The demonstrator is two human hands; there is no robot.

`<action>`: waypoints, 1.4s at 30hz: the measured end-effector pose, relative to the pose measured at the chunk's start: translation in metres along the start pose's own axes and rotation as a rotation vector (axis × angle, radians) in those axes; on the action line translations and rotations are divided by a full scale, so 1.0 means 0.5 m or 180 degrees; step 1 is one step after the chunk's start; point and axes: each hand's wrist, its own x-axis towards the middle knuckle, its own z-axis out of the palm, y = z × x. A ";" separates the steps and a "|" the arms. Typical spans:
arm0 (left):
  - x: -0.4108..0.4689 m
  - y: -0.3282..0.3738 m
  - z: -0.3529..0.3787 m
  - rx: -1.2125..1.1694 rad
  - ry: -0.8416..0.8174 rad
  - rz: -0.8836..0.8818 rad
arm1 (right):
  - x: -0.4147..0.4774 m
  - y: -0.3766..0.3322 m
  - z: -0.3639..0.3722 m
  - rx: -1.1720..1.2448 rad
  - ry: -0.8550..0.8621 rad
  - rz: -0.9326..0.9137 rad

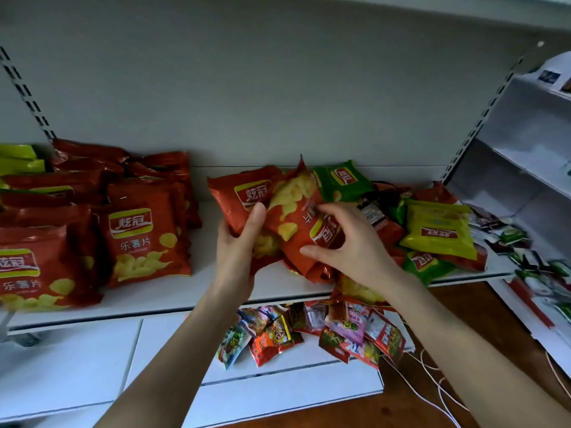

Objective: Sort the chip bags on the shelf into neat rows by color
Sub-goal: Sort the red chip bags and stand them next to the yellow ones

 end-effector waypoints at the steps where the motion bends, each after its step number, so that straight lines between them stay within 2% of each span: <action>1: 0.001 0.002 -0.003 0.0013 0.0180 0.0065 | 0.005 -0.002 0.006 0.0047 0.0035 -0.0130; 3: 0.006 0.005 -0.018 -0.0015 0.0594 0.0168 | 0.019 -0.004 0.013 0.0223 0.0273 -0.0206; 5: 0.006 0.010 -0.035 -0.0177 0.0889 0.0265 | 0.026 -0.010 0.022 0.0669 0.0609 0.0070; 6: 0.003 0.012 -0.042 -0.0262 0.0990 0.0319 | 0.027 -0.015 0.027 0.1098 0.0600 0.0243; 9: -0.008 0.016 -0.060 -0.0334 0.1097 0.0367 | 0.022 -0.045 0.065 0.2605 -0.0163 0.0564; 14: -0.036 0.036 -0.123 -0.0184 0.1166 0.0450 | 0.058 -0.061 0.083 0.2608 -0.0353 0.0259; 18: -0.063 0.059 -0.186 0.0016 0.1158 0.0430 | 0.097 -0.077 0.055 0.2384 -0.1546 0.0177; 20: -0.077 0.061 -0.200 0.0149 0.1122 0.0287 | 0.106 -0.098 0.058 0.2302 -0.1907 0.0187; 22: -0.088 0.057 -0.215 0.0185 0.1138 0.0246 | 0.111 -0.121 0.073 0.2431 -0.1748 0.0284; 25: -0.104 0.052 -0.238 0.0102 0.1515 0.0431 | 0.102 -0.146 0.115 0.2863 -0.0921 0.0675; 27: -0.114 0.049 -0.252 0.0026 0.1740 0.0555 | 0.069 -0.158 0.158 0.3140 -0.0788 0.0883; 29: -0.127 0.047 -0.268 0.0022 0.1788 0.0588 | 0.008 -0.179 0.215 0.3058 -0.1072 0.0880; 31: -0.144 0.047 -0.291 0.0111 0.1753 0.0544 | -0.041 -0.211 0.261 0.2860 -0.1081 0.0761; 35: -0.183 0.048 -0.363 0.0396 0.1875 0.0531 | 0.008 -0.197 0.283 0.2743 -0.0356 0.0921; 37: -0.199 0.045 -0.394 0.0437 0.1947 0.0486 | 0.062 -0.178 0.278 0.2266 -0.0098 0.0932; 39: -0.211 0.042 -0.416 0.0443 0.1945 0.0419 | 0.095 -0.180 0.290 0.1644 -0.0280 0.0789; 42: -0.225 0.041 -0.440 0.0553 0.1884 0.0345 | 0.122 -0.224 0.335 0.1040 -0.0850 0.0484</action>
